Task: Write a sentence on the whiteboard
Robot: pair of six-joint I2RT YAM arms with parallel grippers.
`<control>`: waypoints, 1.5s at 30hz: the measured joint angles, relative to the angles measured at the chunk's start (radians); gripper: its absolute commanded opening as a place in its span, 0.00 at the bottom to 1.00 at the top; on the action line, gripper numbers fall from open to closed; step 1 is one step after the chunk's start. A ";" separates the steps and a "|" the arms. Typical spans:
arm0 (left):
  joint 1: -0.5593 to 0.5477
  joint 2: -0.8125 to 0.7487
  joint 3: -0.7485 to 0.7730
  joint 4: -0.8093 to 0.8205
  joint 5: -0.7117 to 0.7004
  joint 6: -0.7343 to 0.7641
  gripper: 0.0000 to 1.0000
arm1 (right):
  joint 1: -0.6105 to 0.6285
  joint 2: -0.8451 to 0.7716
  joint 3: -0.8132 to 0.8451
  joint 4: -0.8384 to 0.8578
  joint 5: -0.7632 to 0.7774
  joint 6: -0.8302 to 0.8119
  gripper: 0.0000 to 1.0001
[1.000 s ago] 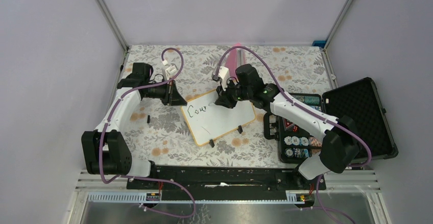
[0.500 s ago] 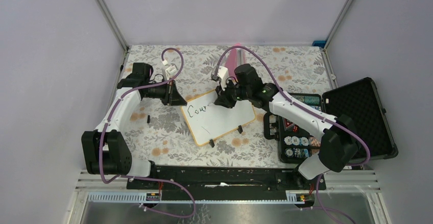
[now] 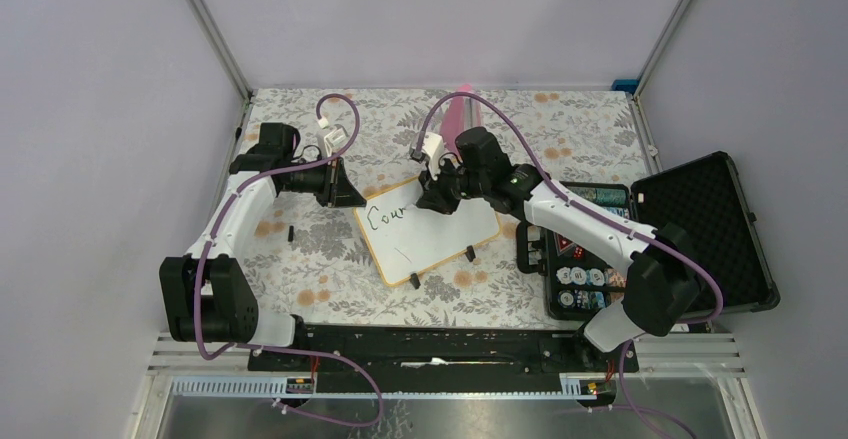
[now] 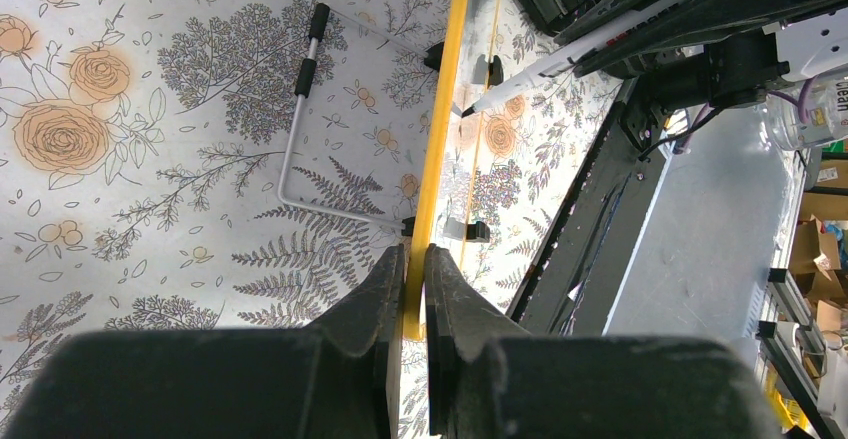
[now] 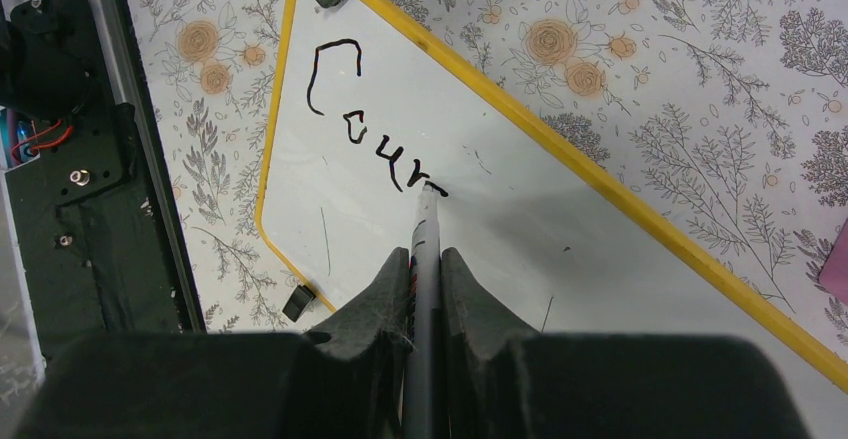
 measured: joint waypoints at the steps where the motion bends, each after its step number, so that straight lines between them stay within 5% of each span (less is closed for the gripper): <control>1: 0.000 0.000 0.000 0.000 0.000 0.000 0.00 | 0.000 0.000 0.000 0.000 0.000 0.000 0.00; 45: 0.000 0.000 0.000 0.000 -0.002 0.003 0.00 | -0.017 -0.018 -0.021 -0.018 0.008 -0.033 0.00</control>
